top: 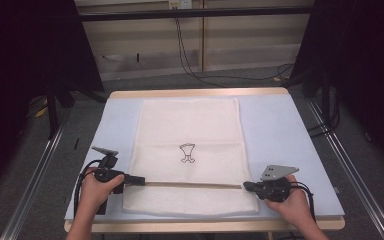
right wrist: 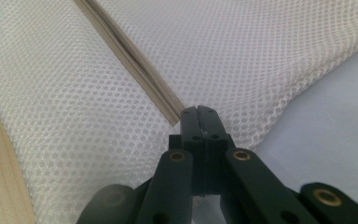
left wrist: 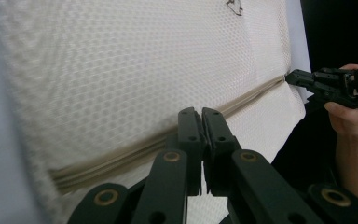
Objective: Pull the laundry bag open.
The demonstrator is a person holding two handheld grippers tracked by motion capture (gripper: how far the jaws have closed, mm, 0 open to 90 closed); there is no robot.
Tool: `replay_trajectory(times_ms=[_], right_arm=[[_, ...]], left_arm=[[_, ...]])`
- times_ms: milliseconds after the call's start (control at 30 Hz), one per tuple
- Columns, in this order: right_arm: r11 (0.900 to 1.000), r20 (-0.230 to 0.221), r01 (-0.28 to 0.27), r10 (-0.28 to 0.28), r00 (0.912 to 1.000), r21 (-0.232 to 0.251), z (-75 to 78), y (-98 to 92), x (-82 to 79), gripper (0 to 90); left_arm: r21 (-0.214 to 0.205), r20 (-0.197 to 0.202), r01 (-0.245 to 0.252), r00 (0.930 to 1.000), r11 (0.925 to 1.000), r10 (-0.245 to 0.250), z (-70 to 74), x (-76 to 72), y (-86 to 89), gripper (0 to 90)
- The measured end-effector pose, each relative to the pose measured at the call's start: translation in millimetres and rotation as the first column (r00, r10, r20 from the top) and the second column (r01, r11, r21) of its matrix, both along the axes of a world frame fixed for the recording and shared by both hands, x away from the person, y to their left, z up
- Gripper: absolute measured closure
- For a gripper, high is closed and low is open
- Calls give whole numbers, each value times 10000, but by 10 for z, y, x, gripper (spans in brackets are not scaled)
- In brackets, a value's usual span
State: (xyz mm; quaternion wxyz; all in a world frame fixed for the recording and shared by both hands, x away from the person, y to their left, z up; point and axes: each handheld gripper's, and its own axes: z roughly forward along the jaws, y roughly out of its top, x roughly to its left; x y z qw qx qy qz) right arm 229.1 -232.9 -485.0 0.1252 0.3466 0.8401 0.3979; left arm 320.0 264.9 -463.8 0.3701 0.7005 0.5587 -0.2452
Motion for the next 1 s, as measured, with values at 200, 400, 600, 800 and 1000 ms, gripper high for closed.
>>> replay_trajectory(times_ms=[200,400,600,800,1000], right_arm=[[10000,18,-45,45,10000,-8,0,-1,2,900],[10000,0,-52,52,10000,-4,1,-1,3,900],[10000,23,-61,61,10000,-60,4,3,7,900],[9997,231,161,-165,9996,206,66,-36,11,736],[9650,1573,2294,-2479,9559,1272,223,-326,62,413]], left_arm=[[-207,-152,-251,9996,9995,248,-38,-7,227,874],[123,-316,-1026,9942,9947,1029,-100,-41,550,874],[171,-350,-1126,9930,9935,1131,-146,-42,621,873],[204,1109,-1455,9836,9892,1424,42,-62,560,716],[1000,4345,-3186,8662,9426,2467,102,-32,479,411]])
